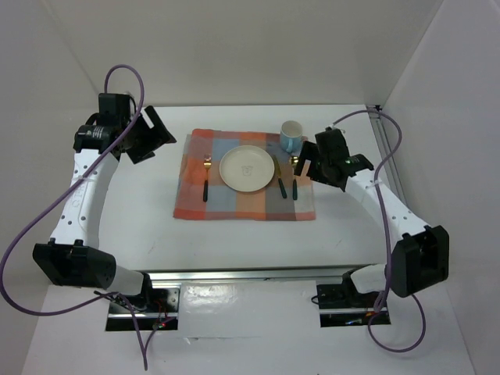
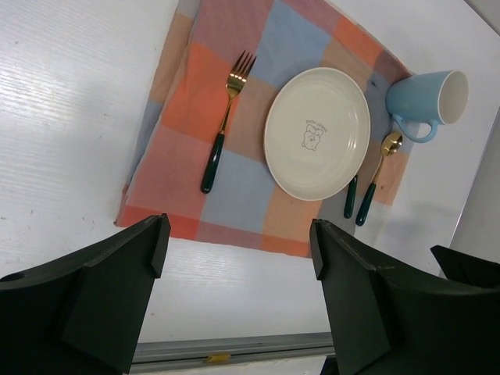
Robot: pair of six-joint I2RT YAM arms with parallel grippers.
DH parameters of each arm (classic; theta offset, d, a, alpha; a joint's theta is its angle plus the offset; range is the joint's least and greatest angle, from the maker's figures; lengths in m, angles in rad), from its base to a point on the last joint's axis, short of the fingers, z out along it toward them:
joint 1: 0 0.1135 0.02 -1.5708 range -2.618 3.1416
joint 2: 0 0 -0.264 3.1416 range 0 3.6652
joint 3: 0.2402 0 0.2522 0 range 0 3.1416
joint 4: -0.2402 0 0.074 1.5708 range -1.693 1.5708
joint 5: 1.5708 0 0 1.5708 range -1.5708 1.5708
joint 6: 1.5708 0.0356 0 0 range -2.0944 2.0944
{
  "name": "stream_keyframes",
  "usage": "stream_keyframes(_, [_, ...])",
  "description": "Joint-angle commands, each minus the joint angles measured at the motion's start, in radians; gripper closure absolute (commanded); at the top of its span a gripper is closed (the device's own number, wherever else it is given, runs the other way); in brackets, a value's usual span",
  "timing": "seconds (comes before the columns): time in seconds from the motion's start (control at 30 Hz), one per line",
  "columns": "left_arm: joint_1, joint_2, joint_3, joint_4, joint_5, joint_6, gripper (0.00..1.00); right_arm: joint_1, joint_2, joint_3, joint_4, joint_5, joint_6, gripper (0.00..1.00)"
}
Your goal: Set the dinner table for one person
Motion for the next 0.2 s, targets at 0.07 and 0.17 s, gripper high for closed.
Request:
stream_keyframes(0.07, [-0.003,-0.018,0.025,0.022,0.016,0.028,0.10,-0.003,-0.094,-0.057,-0.046,0.122,0.047,0.00])
stream_keyframes(0.17, [-0.003,-0.018,0.013,0.033,0.016,0.039,0.10,-0.003,-0.131,-0.071,-0.034,0.113,0.021,0.01])
